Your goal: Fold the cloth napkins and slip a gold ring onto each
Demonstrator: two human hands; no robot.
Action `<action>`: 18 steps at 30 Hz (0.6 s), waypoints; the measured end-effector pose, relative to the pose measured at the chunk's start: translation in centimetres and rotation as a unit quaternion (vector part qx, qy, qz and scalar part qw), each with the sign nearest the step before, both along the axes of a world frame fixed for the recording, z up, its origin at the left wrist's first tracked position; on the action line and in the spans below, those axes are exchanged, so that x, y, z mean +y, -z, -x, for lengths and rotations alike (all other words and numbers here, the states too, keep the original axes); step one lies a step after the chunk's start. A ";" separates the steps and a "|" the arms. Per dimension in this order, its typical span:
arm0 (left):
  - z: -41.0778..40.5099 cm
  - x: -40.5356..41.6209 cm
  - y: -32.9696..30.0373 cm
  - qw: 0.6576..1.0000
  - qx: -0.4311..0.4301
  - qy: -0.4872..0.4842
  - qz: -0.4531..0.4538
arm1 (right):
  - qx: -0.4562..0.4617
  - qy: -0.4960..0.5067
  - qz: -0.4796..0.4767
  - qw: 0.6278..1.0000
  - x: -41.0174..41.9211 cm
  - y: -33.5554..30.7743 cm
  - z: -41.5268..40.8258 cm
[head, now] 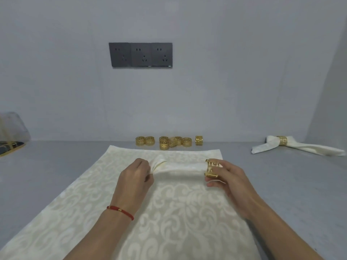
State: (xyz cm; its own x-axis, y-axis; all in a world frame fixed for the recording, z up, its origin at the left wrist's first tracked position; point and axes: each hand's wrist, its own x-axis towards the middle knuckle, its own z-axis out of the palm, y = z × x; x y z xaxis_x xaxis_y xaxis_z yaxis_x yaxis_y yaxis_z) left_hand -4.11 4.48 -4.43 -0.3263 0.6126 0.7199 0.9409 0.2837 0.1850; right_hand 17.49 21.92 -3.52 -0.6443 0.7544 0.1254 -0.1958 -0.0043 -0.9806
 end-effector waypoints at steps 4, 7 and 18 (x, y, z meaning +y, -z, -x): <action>-0.1 -0.3 0.9 1.000 0.022 0.006 -0.004 | -0.076 -0.047 -0.139 0.986 0.0 0.3 -0.5; -0.5 -0.1 1.2 0.999 0.035 0.004 0.001 | -0.169 -0.037 -0.279 0.944 -0.3 0.1 -0.9; -2.2 0.3 1.4 0.997 0.070 0.036 0.013 | -0.293 0.022 -0.582 0.758 -2.3 -0.7 -0.4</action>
State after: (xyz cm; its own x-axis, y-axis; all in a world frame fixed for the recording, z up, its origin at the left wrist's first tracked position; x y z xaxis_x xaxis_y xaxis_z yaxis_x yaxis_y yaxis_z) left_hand -1.93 4.76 -5.82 -0.1784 0.6504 0.7383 0.9751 0.2173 0.0443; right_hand 17.93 19.58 -2.83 -0.8240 0.3742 0.4256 0.2998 0.9251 -0.2328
